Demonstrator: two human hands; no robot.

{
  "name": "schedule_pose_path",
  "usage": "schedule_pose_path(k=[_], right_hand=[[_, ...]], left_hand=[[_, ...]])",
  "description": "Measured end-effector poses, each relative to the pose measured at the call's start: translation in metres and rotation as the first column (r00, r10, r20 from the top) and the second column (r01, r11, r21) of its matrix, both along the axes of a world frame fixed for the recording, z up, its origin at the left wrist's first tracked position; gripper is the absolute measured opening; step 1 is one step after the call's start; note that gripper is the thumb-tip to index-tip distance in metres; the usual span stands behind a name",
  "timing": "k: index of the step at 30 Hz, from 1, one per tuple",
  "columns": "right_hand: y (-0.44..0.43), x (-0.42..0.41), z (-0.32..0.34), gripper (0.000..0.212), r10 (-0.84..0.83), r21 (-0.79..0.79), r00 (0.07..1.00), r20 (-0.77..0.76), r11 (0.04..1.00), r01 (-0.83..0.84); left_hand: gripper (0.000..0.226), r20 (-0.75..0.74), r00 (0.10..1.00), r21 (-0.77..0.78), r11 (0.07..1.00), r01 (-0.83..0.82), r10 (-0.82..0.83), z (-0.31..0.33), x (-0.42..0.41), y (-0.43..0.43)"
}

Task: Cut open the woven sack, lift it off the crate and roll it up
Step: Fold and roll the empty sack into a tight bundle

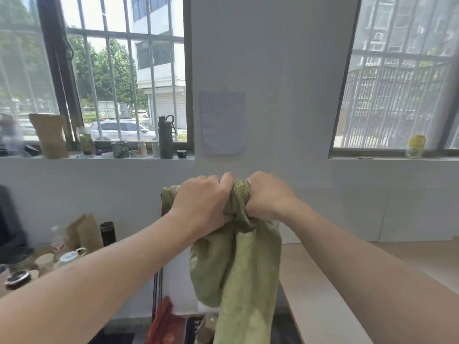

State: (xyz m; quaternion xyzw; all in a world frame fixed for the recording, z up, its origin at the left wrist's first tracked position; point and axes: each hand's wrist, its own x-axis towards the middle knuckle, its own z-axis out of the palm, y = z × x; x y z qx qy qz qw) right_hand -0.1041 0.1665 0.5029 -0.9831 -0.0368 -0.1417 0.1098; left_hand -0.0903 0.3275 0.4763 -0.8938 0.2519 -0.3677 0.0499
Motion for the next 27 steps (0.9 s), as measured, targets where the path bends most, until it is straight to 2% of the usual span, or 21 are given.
schedule_pose_path(k=[8,12,14,16,18,22,25,27], right_hand=[[-0.013,-0.002,0.001,0.030,0.195,0.030,0.979,0.067,0.980,-0.197],[-0.018,-0.004,0.004,0.065,0.246,0.050,0.968,0.045,0.967,-0.248],[-0.018,-0.006,0.006,0.083,0.239,-0.024,0.970,0.054,0.971,-0.238],[-0.016,-0.005,0.005,0.090,0.201,-0.183,0.971,0.129,0.967,-0.176],[-0.015,-0.002,0.002,0.082,0.167,-0.281,0.960,0.223,0.954,-0.101],[-0.012,-0.003,0.001,0.036,0.113,-0.303,0.921,0.372,0.953,0.005],[-0.010,-0.005,0.000,0.019,0.085,-0.323,0.921,0.380,0.945,0.046],[-0.009,-0.004,-0.002,0.014,0.084,-0.315,0.927,0.365,0.948,0.038]], left_hand=[[0.033,-0.145,0.989,-0.037,0.999,-0.007,0.002,0.016,0.010,0.003],[0.030,-0.214,0.977,-0.094,0.995,-0.016,-0.005,0.023,0.017,0.005],[0.027,-0.242,0.970,-0.131,0.991,-0.002,-0.030,0.026,0.020,0.006],[0.022,-0.317,0.946,-0.170,0.985,0.012,-0.066,0.032,0.020,0.005],[0.019,-0.428,0.894,-0.205,0.978,0.043,-0.129,0.038,0.021,0.005],[0.023,-0.588,0.740,-0.341,0.930,0.139,-0.327,0.044,0.023,0.006],[0.023,-0.660,0.613,-0.415,0.891,0.182,-0.433,0.047,0.020,0.008],[0.026,-0.679,0.575,-0.429,0.882,0.195,-0.457,0.046,0.017,0.010]])
